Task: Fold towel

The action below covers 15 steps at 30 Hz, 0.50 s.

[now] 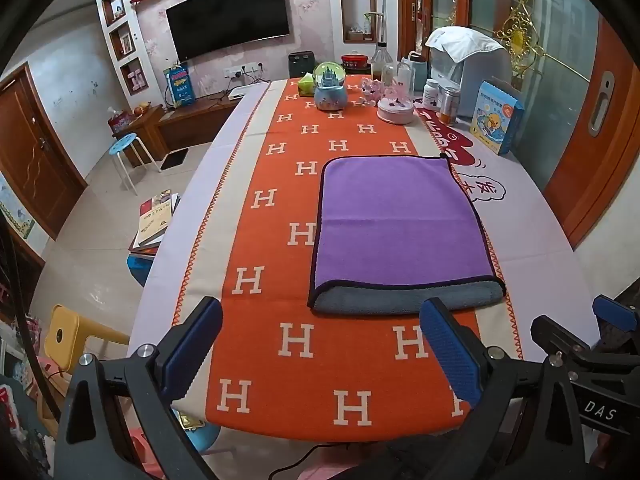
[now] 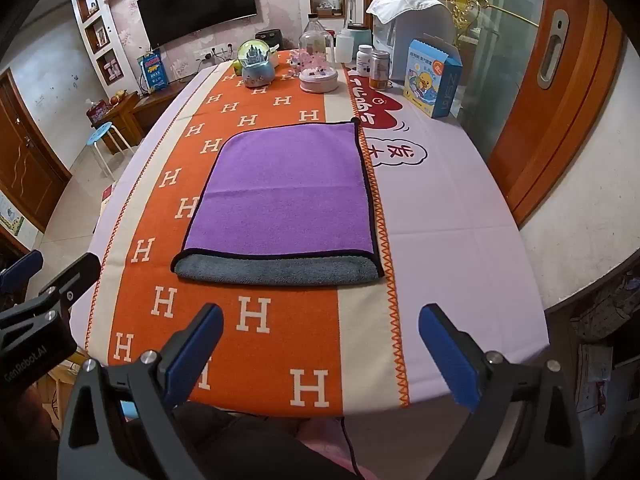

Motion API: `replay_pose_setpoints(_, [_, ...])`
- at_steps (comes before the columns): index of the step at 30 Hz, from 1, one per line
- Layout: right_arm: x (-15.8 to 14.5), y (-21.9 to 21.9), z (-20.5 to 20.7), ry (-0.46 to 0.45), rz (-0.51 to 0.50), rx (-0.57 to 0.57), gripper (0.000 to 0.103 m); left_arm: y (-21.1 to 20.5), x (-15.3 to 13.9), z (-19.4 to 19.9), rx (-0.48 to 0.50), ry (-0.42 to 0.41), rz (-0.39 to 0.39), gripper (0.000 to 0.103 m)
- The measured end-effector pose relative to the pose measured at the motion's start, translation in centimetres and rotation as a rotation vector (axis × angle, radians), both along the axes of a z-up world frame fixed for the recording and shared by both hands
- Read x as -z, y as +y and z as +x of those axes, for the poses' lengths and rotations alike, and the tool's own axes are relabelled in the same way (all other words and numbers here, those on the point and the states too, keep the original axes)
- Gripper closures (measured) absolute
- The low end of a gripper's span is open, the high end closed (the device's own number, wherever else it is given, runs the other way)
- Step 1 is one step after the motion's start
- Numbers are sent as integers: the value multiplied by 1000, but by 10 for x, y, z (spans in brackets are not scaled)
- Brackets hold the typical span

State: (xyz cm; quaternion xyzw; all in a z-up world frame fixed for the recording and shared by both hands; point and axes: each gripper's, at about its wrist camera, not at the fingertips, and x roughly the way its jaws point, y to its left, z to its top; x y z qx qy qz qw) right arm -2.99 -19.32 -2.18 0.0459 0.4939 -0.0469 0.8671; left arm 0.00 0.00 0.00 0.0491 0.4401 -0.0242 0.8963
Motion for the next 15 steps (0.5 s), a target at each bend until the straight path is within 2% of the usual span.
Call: replay_pose_setpoints(15, [1, 1, 2, 6, -3, -1, 4, 0, 0, 0, -1, -2, 2, 4])
